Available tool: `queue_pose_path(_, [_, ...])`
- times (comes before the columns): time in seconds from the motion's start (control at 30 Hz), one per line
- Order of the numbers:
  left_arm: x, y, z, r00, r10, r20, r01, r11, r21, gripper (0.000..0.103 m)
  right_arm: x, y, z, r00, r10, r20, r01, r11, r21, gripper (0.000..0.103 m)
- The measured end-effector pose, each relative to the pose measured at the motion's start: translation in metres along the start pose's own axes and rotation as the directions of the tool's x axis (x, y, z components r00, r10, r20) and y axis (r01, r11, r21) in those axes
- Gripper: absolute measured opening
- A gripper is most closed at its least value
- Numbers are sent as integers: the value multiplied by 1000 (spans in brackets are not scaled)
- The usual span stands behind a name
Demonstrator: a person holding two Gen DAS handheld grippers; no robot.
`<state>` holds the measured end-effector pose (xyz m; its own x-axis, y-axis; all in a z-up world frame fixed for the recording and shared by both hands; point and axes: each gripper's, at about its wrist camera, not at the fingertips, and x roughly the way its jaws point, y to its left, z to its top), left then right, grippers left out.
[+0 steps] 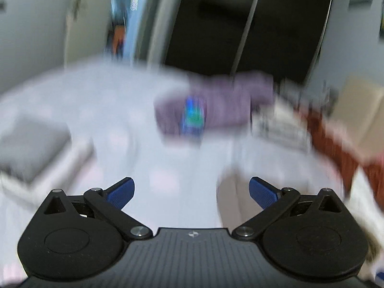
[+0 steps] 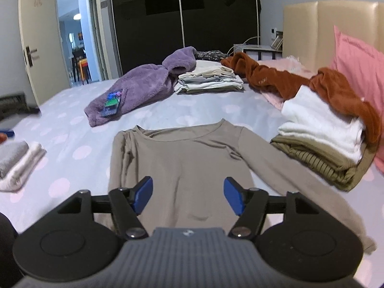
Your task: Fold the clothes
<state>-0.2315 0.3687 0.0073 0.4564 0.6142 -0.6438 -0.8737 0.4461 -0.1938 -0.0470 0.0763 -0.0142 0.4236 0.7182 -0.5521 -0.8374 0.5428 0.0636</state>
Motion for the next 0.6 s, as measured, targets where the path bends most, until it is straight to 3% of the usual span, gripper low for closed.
queue_pose_path(0.07, [17, -16, -21, 997, 0, -76, 5, 998, 69, 98, -1, -2, 1, 1000, -20, -4, 20, 1000, -8, 69])
queue_pose_path(0.13, [37, -33, -44, 988, 26, -150, -7, 991, 131, 86, -1, -6, 0, 999, -35, -10, 35, 999, -5, 69])
queue_pose_path(0.17, [50, -40, -55, 977, 47, -209, -15, 988, 152, 68, -2, -9, 0, 999, -41, -14, 41, 999, 3, 69])
queue_pose_path(0.2, [63, -47, -66, 961, 68, -267, -21, 985, 173, 43, -3, -12, -2, 999, -48, -17, 48, 999, 9, 69])
queue_pose_path(0.27, [82, -53, -85, 921, 82, -382, -22, 987, 161, 29, -5, -16, -4, 998, -54, -23, 54, 998, 11, 69])
queue_pose_path(0.37, [75, -63, -101, 915, 63, -398, 9, 984, 177, 30, -8, -23, -7, 998, -59, -29, 59, 998, 18, 69])
queue_pose_path(0.43, [67, -71, -111, 916, 51, -397, 30, 981, 194, 39, -8, -28, -9, 998, -61, -33, 62, 998, 31, 69])
queue_pose_path(0.47, [60, -75, -115, 922, 39, -385, 46, 977, 210, 55, -9, -30, -10, 997, -62, -35, 63, 997, 38, 69])
queue_pose_path(0.5, [50, -80, -119, 930, 24, -367, 66, 971, 231, 63, -7, -31, -9, 998, -60, -36, 62, 997, 46, 69])
queue_pose_path(0.6, [31, -93, -134, 950, 15, -313, 86, 948, 307, 64, -3, -34, -9, 998, -52, -38, 55, 996, 65, 69])
